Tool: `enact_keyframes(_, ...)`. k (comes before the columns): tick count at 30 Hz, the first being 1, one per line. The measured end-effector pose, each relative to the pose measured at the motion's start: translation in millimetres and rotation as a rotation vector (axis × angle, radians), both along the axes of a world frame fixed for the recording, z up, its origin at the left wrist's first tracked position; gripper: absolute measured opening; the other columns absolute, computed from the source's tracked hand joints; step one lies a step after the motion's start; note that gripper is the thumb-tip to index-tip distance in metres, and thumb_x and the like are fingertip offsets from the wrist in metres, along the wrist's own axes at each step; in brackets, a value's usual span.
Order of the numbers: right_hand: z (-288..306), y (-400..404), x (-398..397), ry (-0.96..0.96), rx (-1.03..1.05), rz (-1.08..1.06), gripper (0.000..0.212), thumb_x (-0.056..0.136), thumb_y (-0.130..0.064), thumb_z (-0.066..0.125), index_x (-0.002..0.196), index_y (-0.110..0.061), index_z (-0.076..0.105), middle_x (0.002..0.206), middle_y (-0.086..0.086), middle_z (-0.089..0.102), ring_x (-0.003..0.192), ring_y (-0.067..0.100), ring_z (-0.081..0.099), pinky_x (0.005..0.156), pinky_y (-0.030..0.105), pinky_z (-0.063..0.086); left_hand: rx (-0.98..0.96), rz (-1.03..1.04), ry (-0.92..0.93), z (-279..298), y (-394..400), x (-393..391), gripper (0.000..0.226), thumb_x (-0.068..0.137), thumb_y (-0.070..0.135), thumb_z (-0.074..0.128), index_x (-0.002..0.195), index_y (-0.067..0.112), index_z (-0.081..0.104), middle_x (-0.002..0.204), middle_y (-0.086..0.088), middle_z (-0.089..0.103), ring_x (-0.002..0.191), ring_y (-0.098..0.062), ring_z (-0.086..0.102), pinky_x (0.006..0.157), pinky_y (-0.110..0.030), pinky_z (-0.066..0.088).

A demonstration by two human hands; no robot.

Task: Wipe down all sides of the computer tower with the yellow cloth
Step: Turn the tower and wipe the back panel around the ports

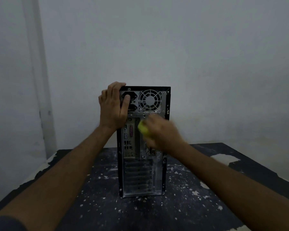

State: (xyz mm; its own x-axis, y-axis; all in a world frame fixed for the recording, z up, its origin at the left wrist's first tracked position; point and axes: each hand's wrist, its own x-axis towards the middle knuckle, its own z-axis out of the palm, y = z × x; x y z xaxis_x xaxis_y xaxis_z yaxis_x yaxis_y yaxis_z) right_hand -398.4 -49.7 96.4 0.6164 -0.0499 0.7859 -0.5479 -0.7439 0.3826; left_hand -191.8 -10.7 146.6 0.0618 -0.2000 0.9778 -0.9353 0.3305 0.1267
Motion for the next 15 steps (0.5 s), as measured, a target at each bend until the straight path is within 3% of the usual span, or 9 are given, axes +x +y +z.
enact_keyframes(2,-17,1,-4,0.168,-0.059,0.007,0.052,0.072,-0.034,0.087,0.112,-0.008,0.066,0.106,0.013,0.067,0.086,0.025,0.068,0.059,0.031,0.056,0.001,-0.009,-0.01,2,3,2,0.041,0.1,0.036,0.049,0.137,0.018,0.051,0.135,0.001,0.053,0.113,-0.023,0.046,0.09,-0.039,0.035)
enact_keyframes(3,-12,-2,-7,0.129,-0.043,0.003,0.052,0.071,-0.034,0.088,0.111,-0.008,0.067,0.105,0.013,0.067,0.085,0.025,0.069,0.06,0.031,0.056,-0.004,-0.015,-0.015,3,4,4,0.04,0.1,0.035,0.049,0.136,0.019,0.052,0.133,0.002,0.054,0.112,-0.022,0.046,0.089,-0.038,0.034)
enact_keyframes(6,19,-6,-8,-0.243,0.056,-0.002,0.042,0.078,-0.028,0.083,0.111,-0.009,0.066,0.107,0.011,0.066,0.086,0.024,0.066,0.062,0.03,0.054,-0.023,-0.038,-0.016,6,10,7,0.035,0.101,0.032,0.047,0.132,0.02,0.057,0.125,0.005,0.059,0.108,-0.021,0.048,0.086,-0.034,0.03)
enact_keyframes(7,20,-5,-7,-0.264,0.054,0.004,0.041,0.078,-0.027,0.082,0.112,-0.009,0.066,0.107,0.011,0.066,0.087,0.023,0.065,0.062,0.029,0.052,-0.027,-0.05,-0.006,7,11,7,0.034,0.101,0.03,0.046,0.131,0.021,0.058,0.123,0.005,0.06,0.107,-0.021,0.048,0.085,-0.033,0.029)
enact_keyframes(11,-19,-4,-6,0.202,-0.069,0.032,0.048,0.073,-0.036,0.086,0.11,-0.012,0.066,0.105,0.01,0.067,0.085,0.023,0.067,0.057,0.03,0.055,-0.02,-0.081,0.012,8,17,6,0.034,0.103,0.026,0.042,0.131,0.021,0.06,0.122,0.006,0.062,0.104,-0.017,0.047,0.082,-0.031,0.027)
enact_keyframes(12,-14,-5,-10,0.183,-0.043,0.022,0.047,0.073,-0.037,0.086,0.109,-0.012,0.067,0.103,0.009,0.067,0.082,0.023,0.067,0.056,0.03,0.055,-0.016,-0.085,0.012,8,18,6,0.035,0.103,0.026,0.042,0.132,0.021,0.059,0.123,0.006,0.062,0.104,-0.018,0.047,0.082,-0.032,0.027)
enact_keyframes(15,6,-4,-11,-0.168,0.082,-0.005,0.043,0.078,-0.033,0.082,0.112,-0.011,0.066,0.107,0.01,0.067,0.085,0.024,0.067,0.062,0.032,0.057,-0.01,-0.092,0.021,6,16,6,0.034,0.102,0.025,0.043,0.133,0.022,0.058,0.125,0.007,0.061,0.105,-0.018,0.047,0.082,-0.032,0.028)
